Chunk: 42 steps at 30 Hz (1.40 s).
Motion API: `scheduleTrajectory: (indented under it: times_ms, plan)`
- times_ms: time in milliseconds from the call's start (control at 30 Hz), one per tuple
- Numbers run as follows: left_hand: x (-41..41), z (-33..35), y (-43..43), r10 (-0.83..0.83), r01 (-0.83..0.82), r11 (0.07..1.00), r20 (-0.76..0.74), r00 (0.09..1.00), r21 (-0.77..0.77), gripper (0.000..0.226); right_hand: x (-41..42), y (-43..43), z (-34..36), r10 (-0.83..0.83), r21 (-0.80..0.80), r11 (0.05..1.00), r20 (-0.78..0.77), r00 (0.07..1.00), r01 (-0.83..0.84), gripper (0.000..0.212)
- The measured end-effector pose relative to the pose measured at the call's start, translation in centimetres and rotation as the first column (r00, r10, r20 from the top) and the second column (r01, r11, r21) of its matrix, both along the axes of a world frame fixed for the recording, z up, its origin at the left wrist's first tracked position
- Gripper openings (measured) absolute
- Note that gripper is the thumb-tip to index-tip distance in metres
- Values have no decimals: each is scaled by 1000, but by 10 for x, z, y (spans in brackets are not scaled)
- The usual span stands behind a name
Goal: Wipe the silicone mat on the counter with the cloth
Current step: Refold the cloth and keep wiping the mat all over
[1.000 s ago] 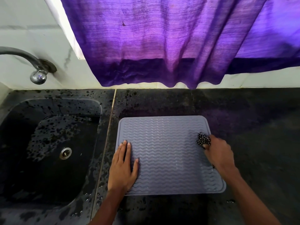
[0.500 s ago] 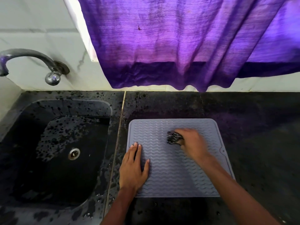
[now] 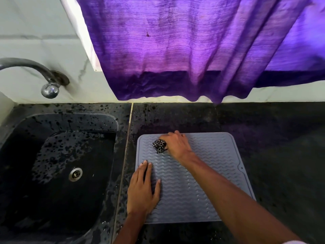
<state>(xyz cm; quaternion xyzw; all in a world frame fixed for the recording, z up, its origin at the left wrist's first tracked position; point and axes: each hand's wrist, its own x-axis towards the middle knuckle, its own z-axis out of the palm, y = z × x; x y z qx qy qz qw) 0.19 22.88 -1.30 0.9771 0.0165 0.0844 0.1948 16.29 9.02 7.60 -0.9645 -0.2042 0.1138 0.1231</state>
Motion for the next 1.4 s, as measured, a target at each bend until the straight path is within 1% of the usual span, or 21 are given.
scheduleTrajectory:
  times_ms: [167, 233, 467, 600, 767, 867, 967, 1033, 1100, 1233, 1400]
  plan:
    - [-1, -1, 2, 8, -8, 1000, 5, 1000, 2, 68, 7, -10, 1, 12, -13, 1000, -11, 1000, -12, 44]
    - [-1, -2, 2, 12, -12, 1000, -3, 1000, 2, 68, 10, -21, 0, -10, -23, 1000, -10, 1000, 10, 40]
    - [-3, 2, 0, 11, -12, 1000, 24, 1000, 7, 65, 8, -67, -4, -119, -58, 991, -20, 993, 117, 41]
    - [-2, 3, -1, 7, -7, 1000, 27, 1000, 11, 65, 12, -69, 2, -141, -120, 983, -22, 990, 137, 36]
    - [-1, 1, 0, 4, -5, 1000, 26, 1000, 18, 66, 12, -46, 6, -80, 13, 997, 2, 997, 80, 30]
    - [0, 0, 0, 6, -7, 1000, 34, 999, 19, 65, 11, -27, 4, -30, 48, 998, 19, 999, 29, 30]
    - [0, -1, 0, 7, -8, 1000, 34, 999, 25, 66, 9, -16, -1, -14, -13, 1000, 3, 1000, 14, 28]
    - [0, -2, 0, 5, -6, 1000, 35, 999, 26, 67, 9, -16, -4, -26, -51, 998, -6, 1000, 25, 31]
    - [0, -2, 0, 6, -7, 1000, 27, 1000, 28, 67, 10, -19, -6, -41, -57, 998, -4, 999, 41, 34]
    - [0, 0, 0, 12, -12, 1000, 13, 1000, 29, 67, 13, -39, -6, -61, -68, 996, 0, 998, 61, 36]
    - [0, 1, 0, 18, -18, 999, -2, 1000, 31, 67, 14, -78, -6, -129, -117, 985, 17, 991, 130, 37]
